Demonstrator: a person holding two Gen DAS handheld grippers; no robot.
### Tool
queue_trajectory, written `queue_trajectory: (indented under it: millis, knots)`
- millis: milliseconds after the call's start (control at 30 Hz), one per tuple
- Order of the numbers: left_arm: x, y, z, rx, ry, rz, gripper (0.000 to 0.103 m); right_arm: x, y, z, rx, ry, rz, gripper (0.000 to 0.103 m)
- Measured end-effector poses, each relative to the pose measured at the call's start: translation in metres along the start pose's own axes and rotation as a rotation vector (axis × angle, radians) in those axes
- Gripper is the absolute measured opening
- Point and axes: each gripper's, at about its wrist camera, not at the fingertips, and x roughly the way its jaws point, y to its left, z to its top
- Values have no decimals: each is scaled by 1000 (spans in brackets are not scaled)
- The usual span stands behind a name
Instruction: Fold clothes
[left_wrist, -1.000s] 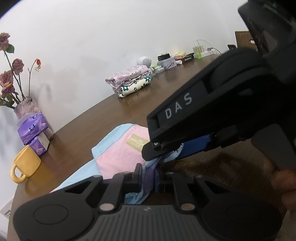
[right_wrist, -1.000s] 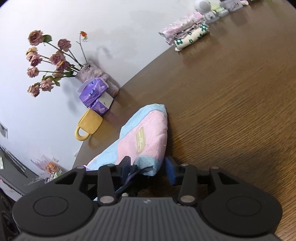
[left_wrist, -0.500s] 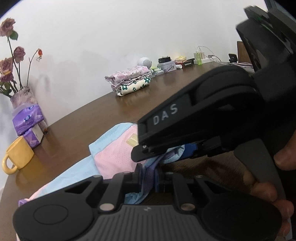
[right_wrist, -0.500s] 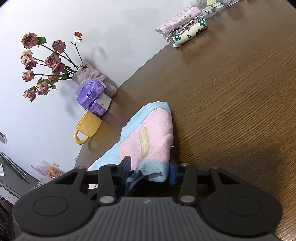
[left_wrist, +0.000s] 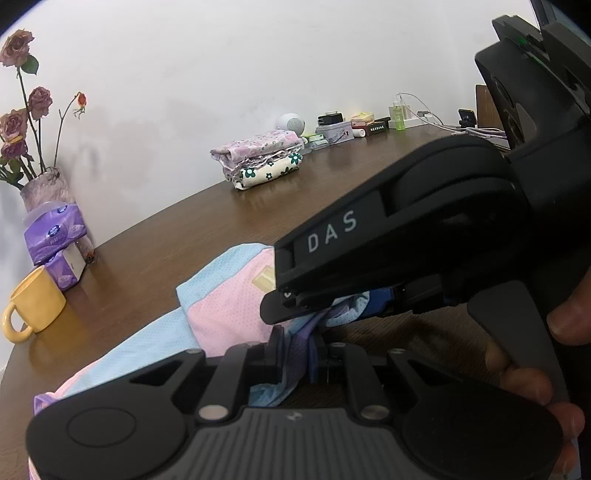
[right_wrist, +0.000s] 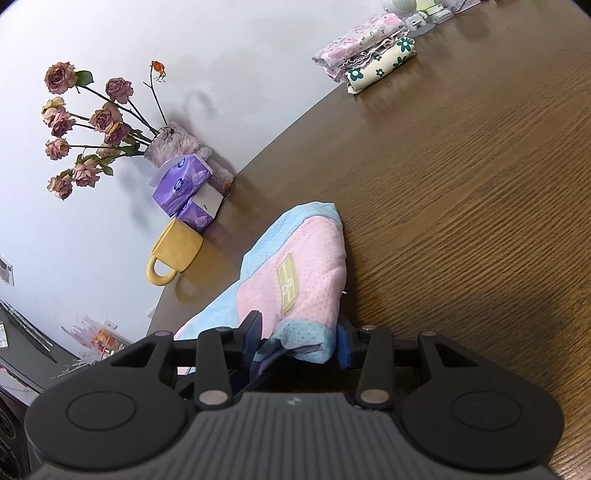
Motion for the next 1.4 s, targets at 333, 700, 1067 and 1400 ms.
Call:
queue_trajectory:
  millis: [333,700,1067,1400]
  knots:
    - [0,2,0,-17,0,-6,12,3,1,0,-10,6,5,41]
    - [1,4,0,-22,2,-9,12,7,-7,5,19,30,14,26]
    - [3,7,1,-40,9,-19,12,7,-6,4,-9,32,4,26]
    - [9,21,5,-104,39,-81,12,1,-2,3,-101,28,-24,26]
